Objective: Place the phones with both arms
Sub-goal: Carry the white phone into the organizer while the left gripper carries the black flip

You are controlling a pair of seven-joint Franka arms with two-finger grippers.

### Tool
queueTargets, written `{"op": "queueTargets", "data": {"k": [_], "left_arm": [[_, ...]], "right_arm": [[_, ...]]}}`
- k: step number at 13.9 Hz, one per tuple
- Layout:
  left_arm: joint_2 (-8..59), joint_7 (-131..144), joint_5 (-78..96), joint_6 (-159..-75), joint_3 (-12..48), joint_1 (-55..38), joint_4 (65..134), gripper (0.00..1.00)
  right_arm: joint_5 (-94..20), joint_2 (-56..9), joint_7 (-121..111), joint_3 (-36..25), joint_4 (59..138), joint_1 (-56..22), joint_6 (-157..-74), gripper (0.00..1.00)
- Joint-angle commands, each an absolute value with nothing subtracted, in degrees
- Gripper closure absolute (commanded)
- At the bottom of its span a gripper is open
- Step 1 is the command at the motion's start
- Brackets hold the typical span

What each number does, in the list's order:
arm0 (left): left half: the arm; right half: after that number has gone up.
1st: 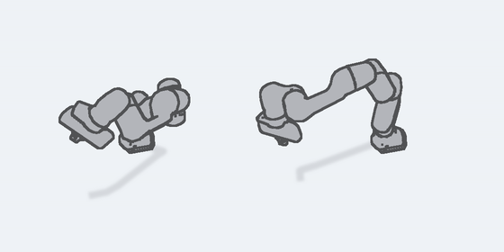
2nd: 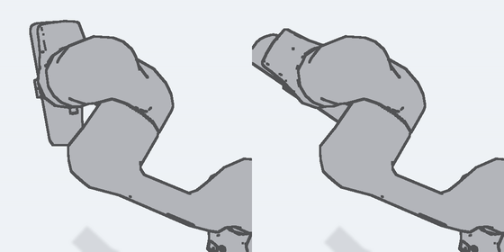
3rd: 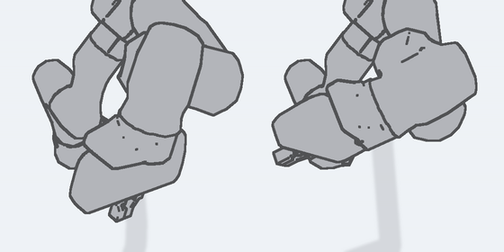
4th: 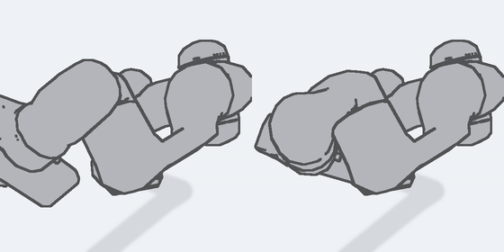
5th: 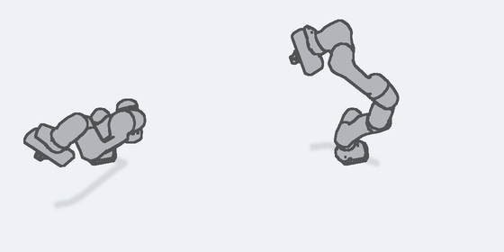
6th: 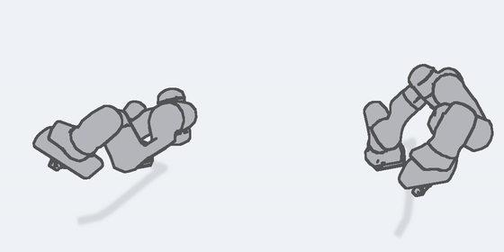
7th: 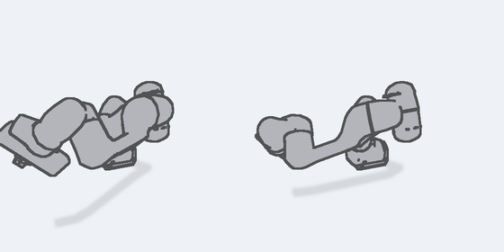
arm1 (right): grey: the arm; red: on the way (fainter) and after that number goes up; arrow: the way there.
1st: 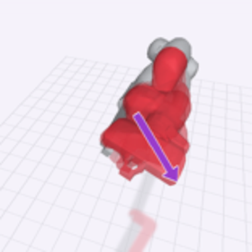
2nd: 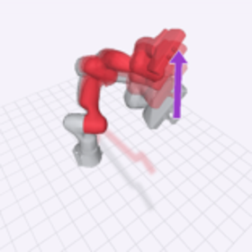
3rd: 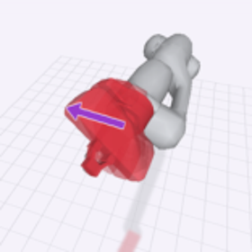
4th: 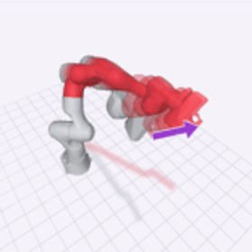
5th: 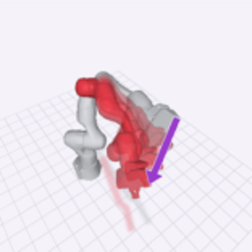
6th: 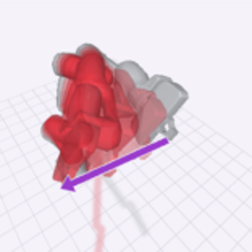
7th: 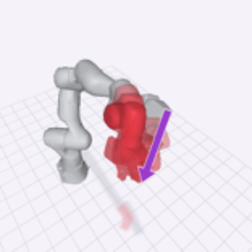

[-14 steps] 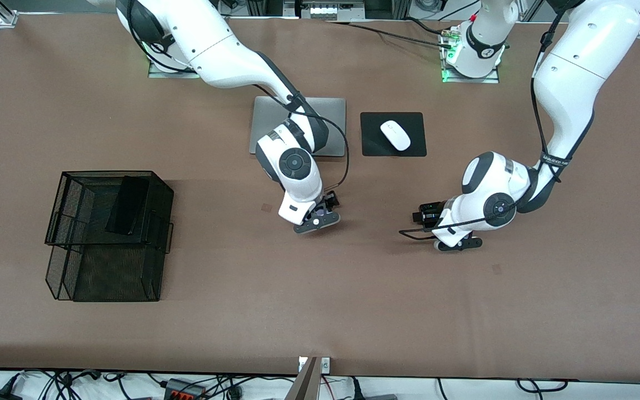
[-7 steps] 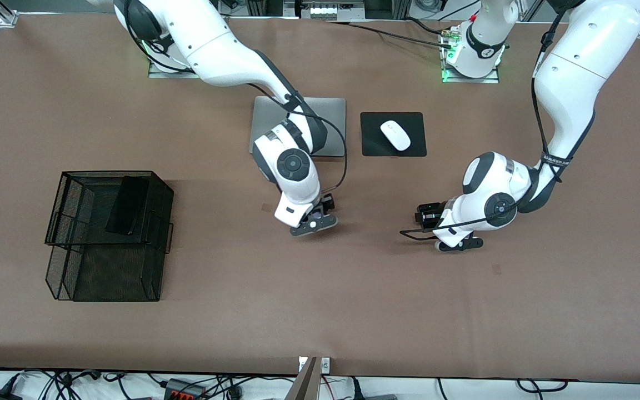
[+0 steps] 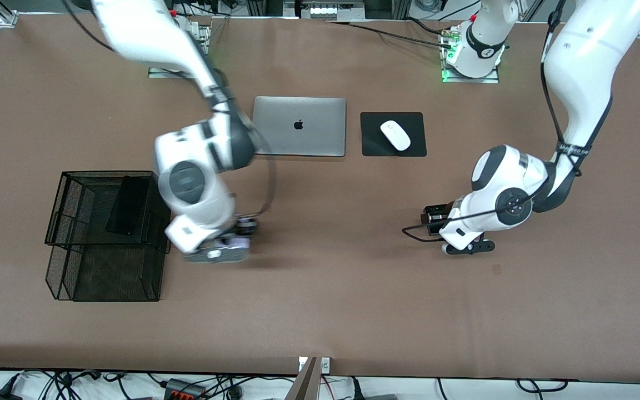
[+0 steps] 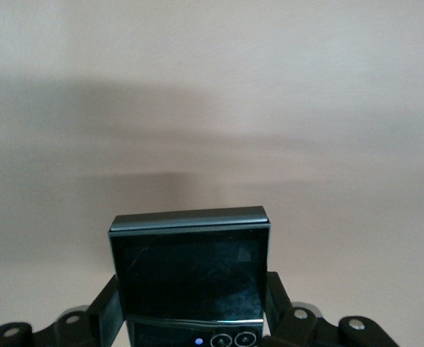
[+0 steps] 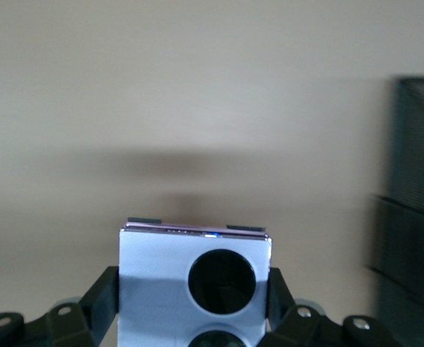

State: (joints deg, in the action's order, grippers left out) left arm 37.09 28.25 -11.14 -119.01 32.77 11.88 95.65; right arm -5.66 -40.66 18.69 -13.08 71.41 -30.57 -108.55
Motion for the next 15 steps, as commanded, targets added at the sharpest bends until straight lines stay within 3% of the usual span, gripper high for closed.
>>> {"op": "queueTargets", "data": {"k": [1, 7, 12, 15], "left_arm": [[37.08, 31.62, -11.61, -115.84, 37.08, 7.94, 90.11, 0.78], [47.45, 47.72, -11.69, -119.17, 34.72, -11.58, 78.85, 0.76], [51.5, 50.71, -11.69, -132.17, 32.26, -18.53, 78.57, 0.76], [52.47, 50.8, -11.6, -134.21, 28.58, -22.23, 78.57, 0.76]], "right_arm": [[-5.98, -36.22, 13.99, -11.87, 74.35, -23.5, -101.36, 0.84], [-4.92, -31.2, -0.67, -12.04, 82.26, -11.45, -97.65, 0.83], [-4.92, -31.2, -5.61, -12.04, 86.13, -4.49, -98.43, 0.83], [-4.92, -31.99, -6.94, -12.04, 86.22, -3.43, -100.02, 0.82]]}}
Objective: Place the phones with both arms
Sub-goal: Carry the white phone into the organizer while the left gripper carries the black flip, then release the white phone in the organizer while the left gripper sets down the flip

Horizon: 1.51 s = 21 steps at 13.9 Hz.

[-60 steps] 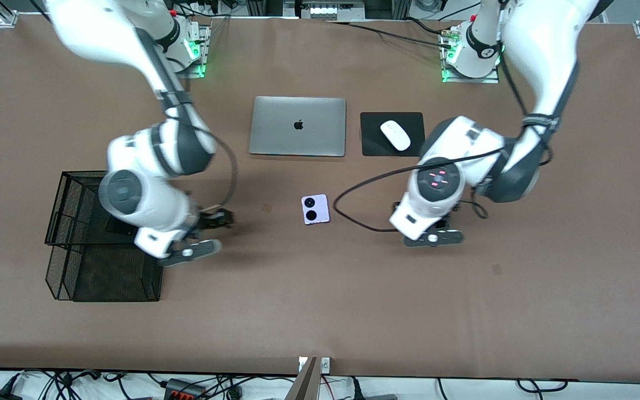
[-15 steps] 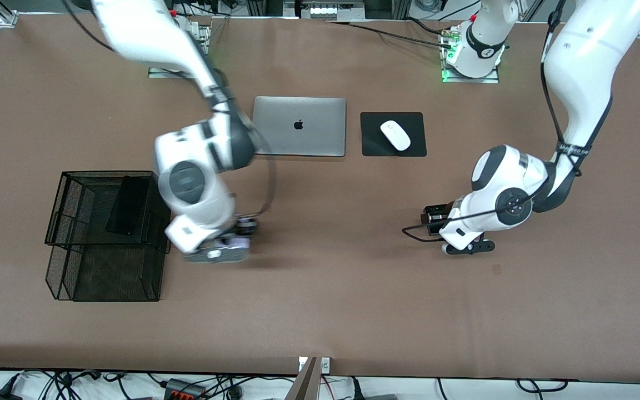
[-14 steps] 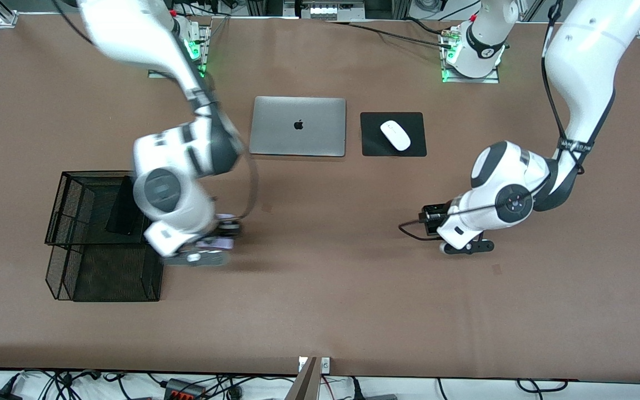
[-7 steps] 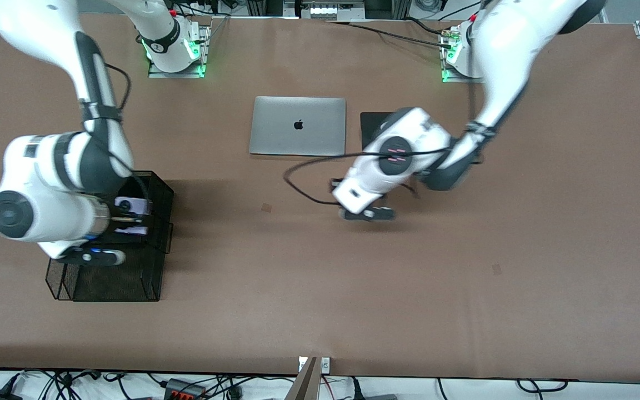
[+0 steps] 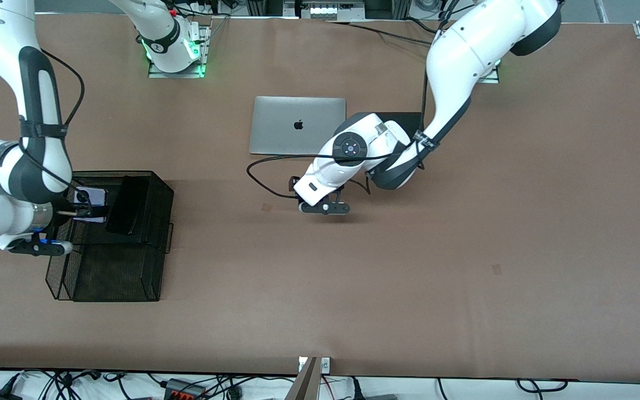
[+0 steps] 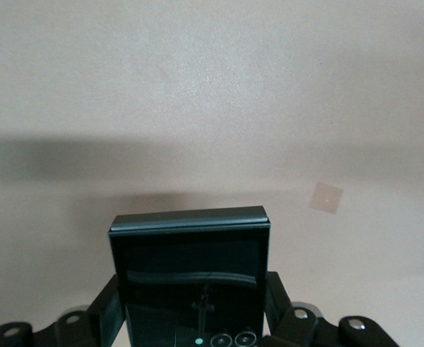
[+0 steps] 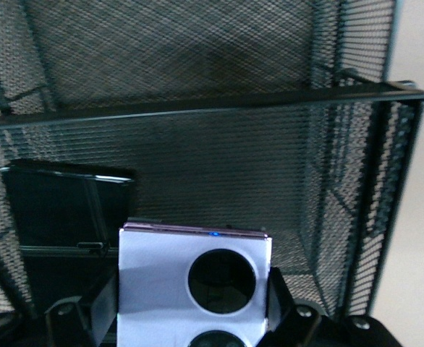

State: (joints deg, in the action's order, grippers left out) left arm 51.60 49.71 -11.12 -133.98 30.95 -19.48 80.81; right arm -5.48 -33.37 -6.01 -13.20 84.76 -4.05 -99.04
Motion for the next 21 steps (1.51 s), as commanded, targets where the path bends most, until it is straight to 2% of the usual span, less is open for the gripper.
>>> {"op": "queueTargets", "data": {"k": [1, 4, 6, 7, 8, 9, 10, 11, 14, 21], "left_arm": [[52.82, 50.97, -11.6, -134.38, 28.22, -22.85, 78.4, 0.76], [53.87, 50.98, -11.78, -137.28, 28.04, -23.47, 78.58, 0.76], [54.93, 50.98, -11.78, -139.55, 28.04, -23.64, 78.66, 0.76], [55.71, 50.8, -11.86, -140.35, 28.04, -23.9, 78.66, 0.76], [56.24, 50.8, -11.87, -140.45, 28.04, -24.25, 78.58, 0.75], [56.25, 50.37, -11.95, -140.54, 27.86, -24.43, 78.57, 0.69], [56.25, 50.36, -11.95, -140.54, 27.69, -24.43, 78.66, 0.26], [55.9, 50.62, -12.91, -140.71, 27.51, -24.69, 78.66, 0.0], [53.63, 50.98, -15.03, -139.31, 27.51, -23.56, 79.45, 0.0], [41.41, 50.1, -20.02, -106.84, 21.54, -21.45, 79.37, 0.0]], "right_arm": [[-4.92, -32.08, -7.03, -12.04, 86.22, -3.17, -100.19, 0.81], [-4.92, -33.04, -10.18, -12.04, 86.84, -0.98, -103.0, 0.77], [-4.92, -33.83, -11.16, -12.13, 86.84, -0.44, -104.32, 0.68], [-5.36, -33.84, -10.29, -12.04, 86.75, -0.53, -104.5, 0.2], [-5.54, -33.75, -10.2, -12.04, 86.14, -0.7, -104.15, 0.0], [-5.54, -33.14, -10.02, -11.87, 85.7, -1.14, -103.98, 0.0], [-5.71, -32.53, -8.54, -11.69, 84.56, -1.84, -103.71, 0.0], [-5.63, -31.82, -5.74, -11.6, 83.16, -3.59, -103.1, 0.0], [-5.8, -30.23, -0.9, -11.42, 78.94, -9.29, -99.42, 0.0], [-5.98, -33.12, 1.14, -11.34, 78.49, -19.76, -105.81, 0.0]]}}
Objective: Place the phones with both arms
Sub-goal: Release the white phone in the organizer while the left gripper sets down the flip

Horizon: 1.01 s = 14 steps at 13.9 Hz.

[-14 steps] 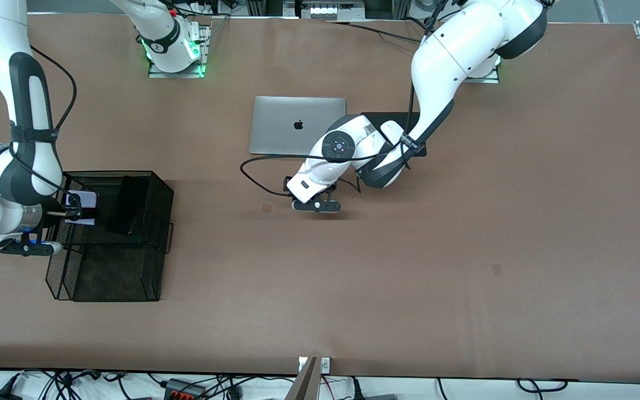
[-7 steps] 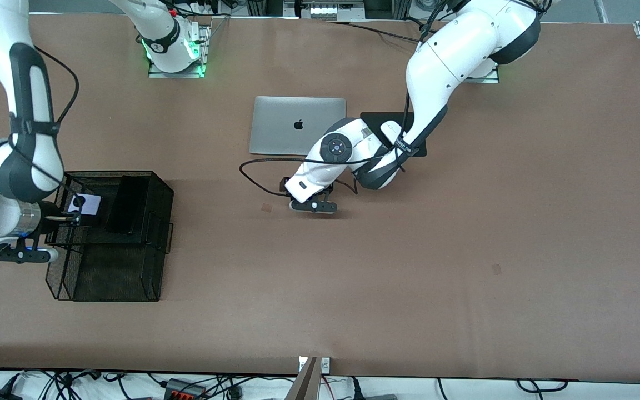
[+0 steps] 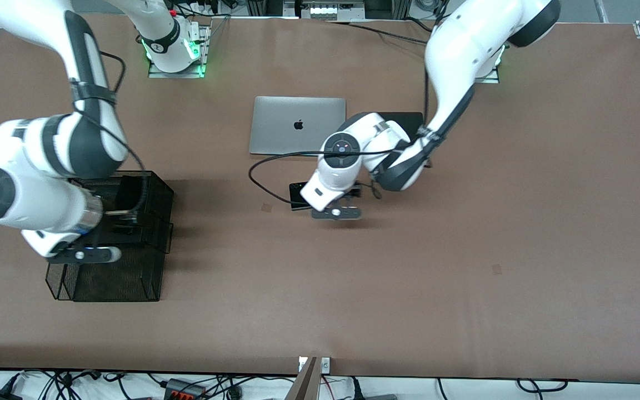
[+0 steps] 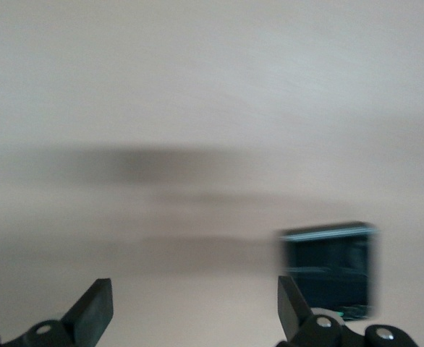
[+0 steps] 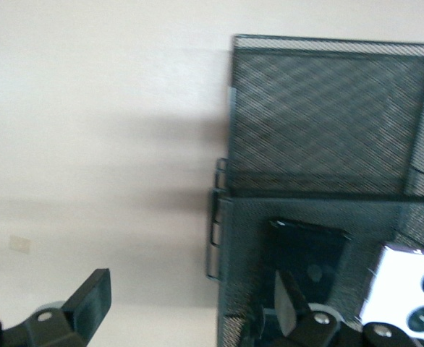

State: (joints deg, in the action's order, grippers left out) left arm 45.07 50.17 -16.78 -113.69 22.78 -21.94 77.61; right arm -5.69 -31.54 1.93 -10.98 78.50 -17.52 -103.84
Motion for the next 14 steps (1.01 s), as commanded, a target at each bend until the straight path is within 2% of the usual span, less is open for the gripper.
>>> {"op": "queueTargets", "data": {"k": [1, 4, 6, 9, 14], "left_arm": [[40.44, 49.92, -22.21, -102.52, 21.62, -20.05, 79.37, 0.0], [37.54, 42.59, -23.29, -96.6, 21.71, -14.0, 79.54, 0.0], [34.47, 33.17, -23.12, -95.89, 22.06, -8.73, 79.98, 0.0], [29.55, 25.25, -22.15, -94.41, 22.5, -3.18, 80.33, 0.0], [20.4, 14.08, -9.85, -89.13, 22.59, 6.05, 79.54, 0.0]], "right_arm": [[-5.98, -33.48, 1.23, -11.34, 78.49, -21.86, -106.69, 0.0], [-6.76, -35.5, 1.93, -11.16, 78.49, -26.79, -110.03, 0.0], [-11.76, -37.52, 2.55, -10.81, 78.4, -30.13, -112.31, 0.0], [-12.66, -40.51, 4.2, -10.72, 78.31, -35.05, -117.84, 0.0], [-12.48, -46.05, 14.49, -10.63, 78.13, -42.97, -127.87, 0.0]]}}
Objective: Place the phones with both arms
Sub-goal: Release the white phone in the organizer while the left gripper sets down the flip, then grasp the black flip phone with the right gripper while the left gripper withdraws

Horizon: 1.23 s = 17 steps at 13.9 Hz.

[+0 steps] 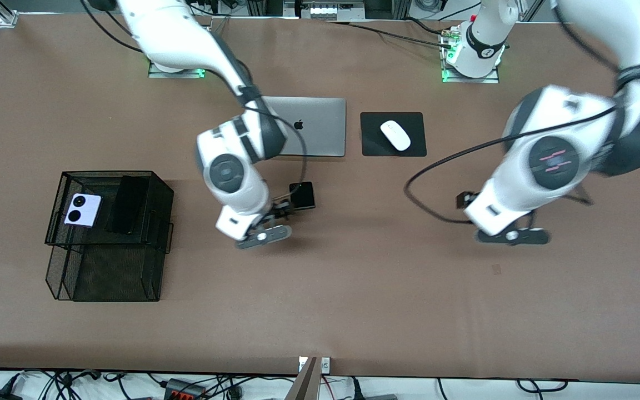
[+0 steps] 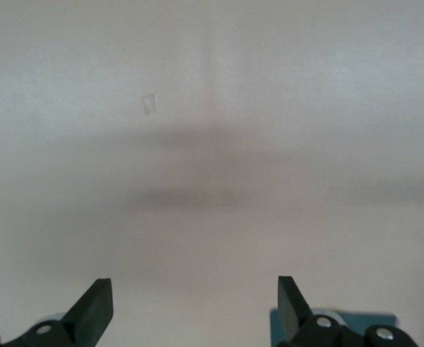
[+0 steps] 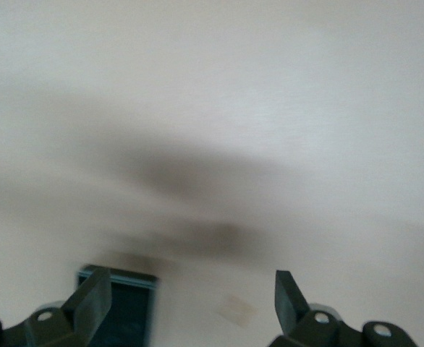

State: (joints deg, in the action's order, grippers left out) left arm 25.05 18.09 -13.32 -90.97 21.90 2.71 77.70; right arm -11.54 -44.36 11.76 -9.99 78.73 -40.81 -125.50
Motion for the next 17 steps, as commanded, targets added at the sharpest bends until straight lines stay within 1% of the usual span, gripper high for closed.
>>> {"op": "queueTargets", "data": {"k": [1, 2, 3, 4, 5, 6, 7, 8, 9, 10, 11, 13, 15, 17], "left_arm": [[19.26, 10.93, -8.8, -88.51, 22.33, 7.54, 79.54, 0.0], [17.25, 7.51, -6.61, -88.33, 21.02, 7.65, 79.98, 0.0], [16.01, 4.08, -3.37, -88.16, 17.44, 7.56, 79.98, 0.0], [13.65, -0.13, 0.31, -87.63, 12.18, 6.25, 80.5, 0.0], [11.62, -4.44, 1.4, -88.06, 7.52, 3.54, 82.42, 0.0], [9.69, -5.79, 1.67, -88.41, 4.51, 2.12, 84.36, 0.0], [7.23, -5.54, 1.67, -90.77, 2.31, 1.85, 87.59, 0.0], [3.47, -5.36, 1.5, -96.45, 1.76, 1.85, 92.06, 0.0], [-1.1, -5.45, 0.8, -103.38, 1.58, 1.76, 98.37, 0.0], [-4.27, -5.54, 0.62, -106.93, 1.58, 1.76, 102.53, 0.0], [-4.83, -5.62, 0.35, -107.05, 1.58, 1.5, 103.44, 0.0], [-4.4, -5.45, -3.24, -102.16, 1.67, 0.35, 103.01, 0.0], [-4.4, -5.36, -3.08, -98.19, 1.93, 0.53, 102.75, 0.0], [-3.52, -5.54, -2.55, -98.17, 1.76, 0.53, 100.91, 0.0]], "right_arm": [[-12.57, -46.75, 15.11, -10.63, 78.13, -43.85, -128.84, 0.0], [-12.57, -47.63, 15.81, -10.63, 78.13, -44.9, -129.89, 0.0], [-12.66, -48.59, 16.43, -10.63, 78.13, -45.96, -130.6, 0.0], [-12.66, -49.04, 16.78, -10.63, 78.22, -46.58, -130.69, 0.0], [-12.66, -49.13, 16.79, -10.63, 78.57, -46.67, -130.69, 0.0], [-12.66, -49.13, 16.27, -10.63, 78.84, -46.93, -130.35, 0.0], [-12.74, -49.13, 16.09, -10.63, 79.45, -47.37, -130.25, 0.0], [-12.74, -49.13, 16.17, -10.63, 80.24, -48.07, -130.25, 0.0], [-12.74, -49.13, 16.17, -10.63, 81.2, -48.34, -130.25, 0.0], [-12.74, -49.04, 16.08, -10.63, 81.82, -48.43, -130.17, 0.0], [-12.74, -49.04, 15.91, -10.63, 82.35, -48.6, -130.08, 0.0], [-12.74, -49.04, 15.82, -10.63, 83.58, -48.52, -129.99, 0.0], [-12.83, -48.87, 15.82, -10.46, 84.11, -48.6, -129.12, 0.0], [-12.83, -48.87, 15.91, -9.06, 84.11, -48.08, -129.02, 0.0]]}}
